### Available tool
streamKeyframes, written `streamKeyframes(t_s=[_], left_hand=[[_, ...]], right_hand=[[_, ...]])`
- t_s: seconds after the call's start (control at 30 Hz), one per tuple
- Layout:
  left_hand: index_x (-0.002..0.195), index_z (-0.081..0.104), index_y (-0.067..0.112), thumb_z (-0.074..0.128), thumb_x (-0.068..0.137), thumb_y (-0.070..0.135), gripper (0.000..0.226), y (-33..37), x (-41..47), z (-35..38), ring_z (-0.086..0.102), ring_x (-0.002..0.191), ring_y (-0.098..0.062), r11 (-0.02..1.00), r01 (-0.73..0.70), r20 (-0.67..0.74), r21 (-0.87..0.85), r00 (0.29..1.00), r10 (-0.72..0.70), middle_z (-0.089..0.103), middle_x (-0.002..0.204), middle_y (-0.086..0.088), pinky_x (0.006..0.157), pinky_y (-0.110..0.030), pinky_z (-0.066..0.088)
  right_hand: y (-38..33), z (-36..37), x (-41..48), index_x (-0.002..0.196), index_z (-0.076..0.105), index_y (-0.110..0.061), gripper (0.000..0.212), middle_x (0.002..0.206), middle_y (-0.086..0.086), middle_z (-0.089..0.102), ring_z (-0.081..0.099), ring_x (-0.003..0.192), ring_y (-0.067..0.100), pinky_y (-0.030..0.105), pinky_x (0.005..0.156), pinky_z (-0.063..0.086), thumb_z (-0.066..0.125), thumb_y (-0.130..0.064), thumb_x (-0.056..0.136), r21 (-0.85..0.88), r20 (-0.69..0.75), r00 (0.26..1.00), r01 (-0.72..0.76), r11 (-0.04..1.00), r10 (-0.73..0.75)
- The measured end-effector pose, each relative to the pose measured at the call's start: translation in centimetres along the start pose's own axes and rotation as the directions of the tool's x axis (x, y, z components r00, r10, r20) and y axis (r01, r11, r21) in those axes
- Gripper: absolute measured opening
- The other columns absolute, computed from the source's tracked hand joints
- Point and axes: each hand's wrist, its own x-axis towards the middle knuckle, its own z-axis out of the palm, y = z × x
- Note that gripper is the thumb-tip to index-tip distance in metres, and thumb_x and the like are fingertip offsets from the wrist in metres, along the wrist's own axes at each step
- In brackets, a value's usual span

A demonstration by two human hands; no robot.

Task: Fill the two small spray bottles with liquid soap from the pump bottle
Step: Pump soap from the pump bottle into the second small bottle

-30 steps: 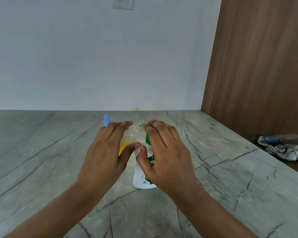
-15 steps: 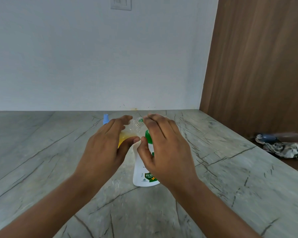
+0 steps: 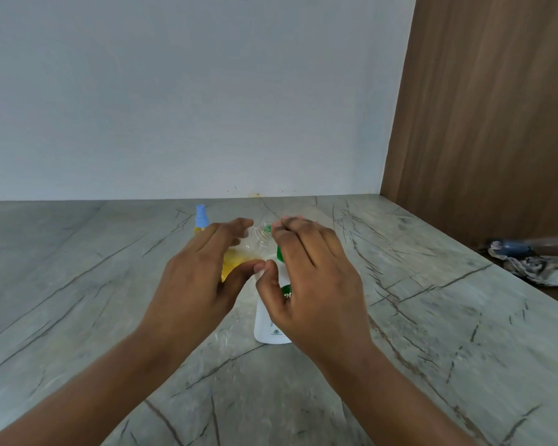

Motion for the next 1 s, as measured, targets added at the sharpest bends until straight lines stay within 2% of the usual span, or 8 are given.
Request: streamKeyframes(t_s=[0.1,0.27,0.37,0.43,0.6,0.73,0.83,1.0], left_hand=[[0.120,0.055,0.018,0.053,0.083,0.049,0.047,-0.1,0.0,0.1,0.041,0.083,0.008,1.000,-0.006,-0.001,-0.010,1.000,0.006,0.051,0.097,0.017,0.064,-0.005,0.030],[0.120,0.056,0.016,0.054,0.083,0.045,0.047,0.0,0.0,0.0,0.041,0.087,0.008,1.000,-0.012,0.001,-0.005,1.000,0.012,0.056,0.099,0.012,0.064,-0.005,0.030],[0.120,0.056,0.017,0.048,0.083,0.051,0.051,0.2,0.1,-0.2,0.046,0.088,0.003,1.000,-0.011,-0.007,-0.018,1.000,0.011,0.054,0.099,0.015,0.065,-0.006,0.032],[0.120,0.057,0.018,0.053,0.083,0.054,0.052,0.3,0.4,-0.3,0.045,0.089,0.007,0.999,-0.003,-0.023,-0.050,1.000,0.002,0.053,0.099,0.017,0.067,-0.006,0.033],[0.118,0.061,0.020,0.055,0.073,0.050,0.055,0.3,0.9,-0.9,0.046,0.093,0.010,0.992,0.047,-0.038,-0.120,0.998,-0.051,0.058,0.097,0.017,0.068,0.002,0.037],[0.116,0.063,0.019,0.052,0.071,0.053,0.058,0.7,1.1,-1.1,0.055,0.081,0.004,0.993,0.045,-0.052,-0.111,0.997,-0.051,0.061,0.095,0.015,0.072,-0.006,0.036],[0.117,0.063,0.019,0.052,0.071,0.054,0.059,0.9,1.2,-1.1,0.057,0.080,-0.003,0.993,0.046,-0.053,-0.106,0.997,-0.052,0.065,0.096,0.009,0.071,-0.009,0.037],[0.117,0.062,0.019,0.057,0.073,0.060,0.060,0.8,1.2,-1.2,0.056,0.081,-0.001,0.995,0.039,-0.045,-0.096,0.998,-0.043,0.065,0.096,0.010,0.071,-0.009,0.037]], right_hand=[[0.0,0.1,0.1,0.103,0.067,-0.001,0.031,0.103,0.010,0.065,0.055,0.103,0.021,0.023,0.087,0.043,0.055,-0.020,0.082,-0.004,-0.005,1.000,0.010,1.000,-0.010],[0.0,-0.2,0.2,0.104,0.067,-0.002,0.034,0.104,0.008,0.065,0.055,0.102,0.020,0.022,0.087,0.042,0.054,-0.023,0.082,-0.002,0.022,1.000,-0.011,1.000,0.011],[-0.1,-0.5,0.4,0.105,0.066,-0.002,0.035,0.105,0.009,0.065,0.055,0.101,0.019,0.022,0.085,0.041,0.051,-0.024,0.083,0.002,0.030,0.999,-0.015,1.000,0.015],[-0.1,-0.6,0.8,0.107,0.066,-0.002,0.037,0.107,0.008,0.064,0.055,0.102,0.019,0.021,0.086,0.040,0.051,-0.025,0.083,0.007,0.040,0.999,-0.025,1.000,0.025],[-0.1,-0.6,1.0,0.111,0.063,-0.002,0.039,0.110,0.009,0.062,0.052,0.106,0.019,0.022,0.087,0.039,0.052,-0.027,0.084,0.009,0.076,0.997,-0.019,1.000,0.019],[0.0,-0.8,1.3,0.110,0.064,-0.003,0.039,0.109,0.008,0.063,0.051,0.104,0.016,0.021,0.083,0.040,0.051,-0.028,0.084,-0.009,0.066,0.998,-0.009,1.000,0.010],[0.1,-0.9,1.5,0.110,0.064,-0.003,0.039,0.109,0.008,0.063,0.049,0.104,0.015,0.021,0.083,0.039,0.050,-0.028,0.084,0.001,0.069,0.998,-0.008,1.000,0.008],[0.1,-0.7,1.3,0.111,0.064,-0.003,0.038,0.110,0.008,0.062,0.050,0.107,0.017,0.020,0.083,0.043,0.052,-0.027,0.084,-0.014,0.046,0.999,-0.003,1.000,0.003]])
